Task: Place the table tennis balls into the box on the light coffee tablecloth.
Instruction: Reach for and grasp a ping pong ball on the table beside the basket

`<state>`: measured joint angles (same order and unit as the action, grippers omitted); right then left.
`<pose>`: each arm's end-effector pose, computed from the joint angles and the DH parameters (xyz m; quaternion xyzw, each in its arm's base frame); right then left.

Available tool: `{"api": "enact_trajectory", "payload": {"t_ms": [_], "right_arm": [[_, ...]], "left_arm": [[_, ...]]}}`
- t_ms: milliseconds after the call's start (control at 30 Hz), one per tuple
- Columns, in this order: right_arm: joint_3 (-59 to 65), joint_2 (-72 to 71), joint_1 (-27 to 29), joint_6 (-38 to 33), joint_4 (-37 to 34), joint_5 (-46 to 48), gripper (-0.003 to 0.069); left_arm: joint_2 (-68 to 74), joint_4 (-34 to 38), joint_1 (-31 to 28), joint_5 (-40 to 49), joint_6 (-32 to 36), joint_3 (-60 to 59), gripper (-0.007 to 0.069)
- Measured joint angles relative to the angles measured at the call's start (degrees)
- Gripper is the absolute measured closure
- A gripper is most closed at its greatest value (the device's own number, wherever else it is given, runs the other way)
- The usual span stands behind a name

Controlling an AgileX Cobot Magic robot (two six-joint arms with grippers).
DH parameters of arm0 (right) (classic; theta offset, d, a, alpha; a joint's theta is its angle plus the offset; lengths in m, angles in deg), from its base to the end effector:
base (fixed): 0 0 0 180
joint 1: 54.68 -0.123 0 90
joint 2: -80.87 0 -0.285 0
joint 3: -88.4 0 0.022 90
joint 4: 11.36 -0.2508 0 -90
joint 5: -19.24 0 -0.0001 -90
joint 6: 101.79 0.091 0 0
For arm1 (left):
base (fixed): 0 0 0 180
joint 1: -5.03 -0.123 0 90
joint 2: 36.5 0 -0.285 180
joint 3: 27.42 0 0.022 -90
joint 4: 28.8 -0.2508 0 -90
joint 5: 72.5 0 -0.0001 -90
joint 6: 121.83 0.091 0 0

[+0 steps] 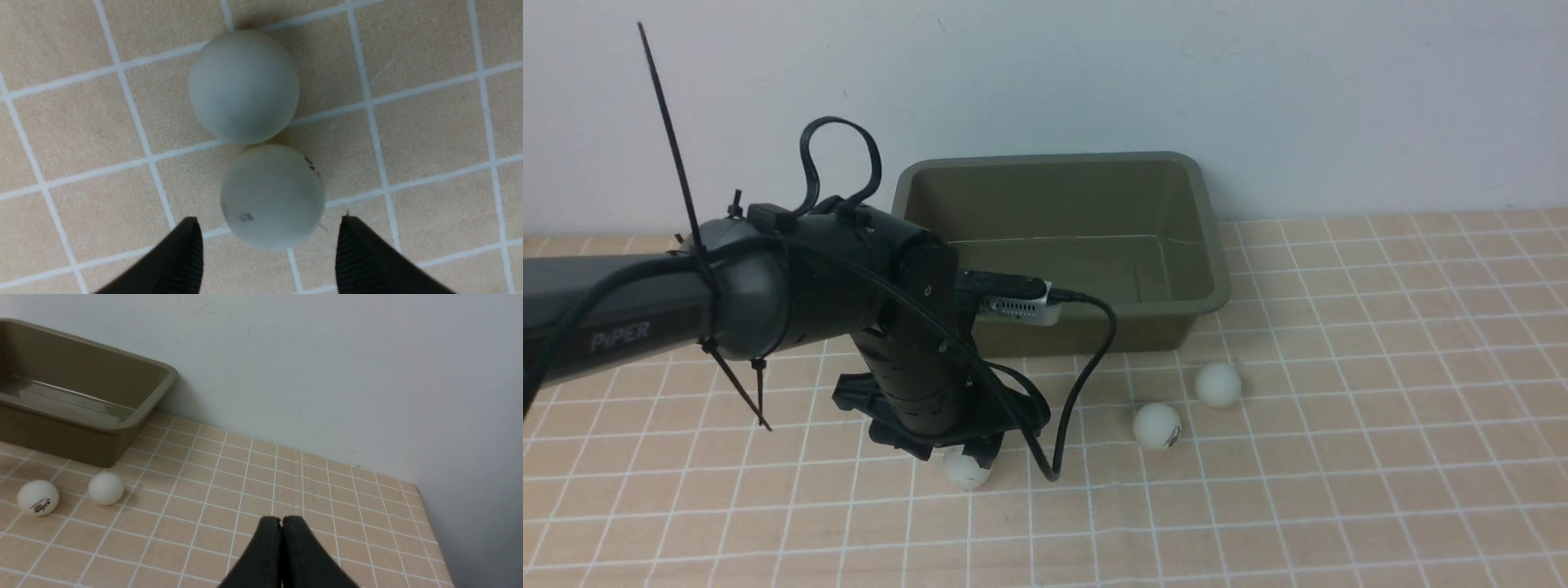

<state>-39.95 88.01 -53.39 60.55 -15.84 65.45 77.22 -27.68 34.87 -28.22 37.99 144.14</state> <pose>0.0082 0.0050 0.2837 -0.1086 0.7853 -0.0618 0.6064 0.3116 -0.1802 0.1806 0.0775 0.9900 -0.0568 0.1038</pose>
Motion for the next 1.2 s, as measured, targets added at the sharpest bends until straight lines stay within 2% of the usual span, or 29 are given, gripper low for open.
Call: {"api": "enact_trajectory", "payload": {"t_ms": [700,800,933,1067,1100,1200], "right_arm": [[0.0,0.0,0.0,0.0,2.9,0.0,0.0677],[0.0,0.0,0.0,0.0,3.0,0.0,0.0677],[0.0,0.0,0.0,0.0,3.0,0.0,0.0677],[0.0,0.0,0.0,0.0,3.1,0.0,0.0677],[0.0,0.0,0.0,0.0,3.1,0.0,0.0677],[0.0,0.0,0.0,0.0,3.1,0.0,0.0677]], "left_arm": [[3.3,0.6,0.0,-2.9,-0.9,0.0,0.0267],[3.3,0.5,0.0,-2.9,-1.0,0.0,0.0321],[3.3,0.5,0.0,-1.0,-0.9,0.1,0.0327],[2.6,0.5,0.0,4.2,1.1,0.1,0.0327],[1.2,1.0,0.0,7.2,3.4,0.1,0.0327],[-3.2,3.5,0.0,8.6,8.1,0.1,0.0327]]}}
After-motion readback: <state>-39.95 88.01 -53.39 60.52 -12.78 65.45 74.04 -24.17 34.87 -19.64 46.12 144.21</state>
